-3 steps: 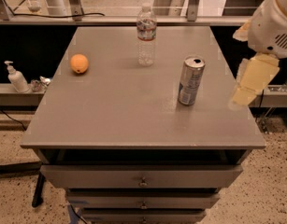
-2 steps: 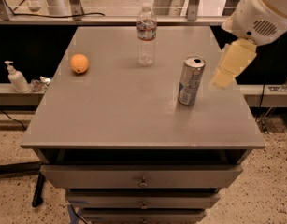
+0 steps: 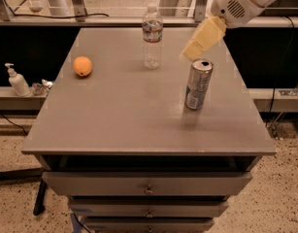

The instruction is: Knock water bottle over

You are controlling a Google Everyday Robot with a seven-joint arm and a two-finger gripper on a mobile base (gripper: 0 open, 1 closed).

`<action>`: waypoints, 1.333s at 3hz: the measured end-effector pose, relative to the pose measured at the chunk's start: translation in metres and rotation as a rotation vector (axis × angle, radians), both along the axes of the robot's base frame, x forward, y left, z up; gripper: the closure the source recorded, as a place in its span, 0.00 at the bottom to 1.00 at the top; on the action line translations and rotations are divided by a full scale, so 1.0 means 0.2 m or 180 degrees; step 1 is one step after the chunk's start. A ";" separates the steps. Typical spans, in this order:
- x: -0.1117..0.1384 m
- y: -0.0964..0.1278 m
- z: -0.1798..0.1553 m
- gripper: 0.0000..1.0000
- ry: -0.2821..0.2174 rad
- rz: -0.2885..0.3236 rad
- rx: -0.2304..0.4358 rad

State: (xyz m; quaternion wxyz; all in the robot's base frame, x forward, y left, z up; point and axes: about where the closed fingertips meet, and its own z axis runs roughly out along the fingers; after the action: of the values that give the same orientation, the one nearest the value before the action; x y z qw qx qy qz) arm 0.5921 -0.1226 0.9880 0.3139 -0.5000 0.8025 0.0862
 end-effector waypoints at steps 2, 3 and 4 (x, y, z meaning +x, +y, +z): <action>0.41 0.16 -0.13 0.00 -0.0148 -0.0330 0.0712; 0.54 0.26 -0.17 0.00 -0.0207 -0.0373 0.1038; 0.61 0.41 -0.15 0.00 -0.0248 -0.0270 0.1495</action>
Offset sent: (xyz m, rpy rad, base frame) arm 0.1321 0.0422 -0.0413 0.3472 -0.0874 -0.1781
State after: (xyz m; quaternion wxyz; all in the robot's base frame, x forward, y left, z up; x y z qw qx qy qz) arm 0.7139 -0.0413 0.9586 0.4557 -0.3820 0.7680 0.2379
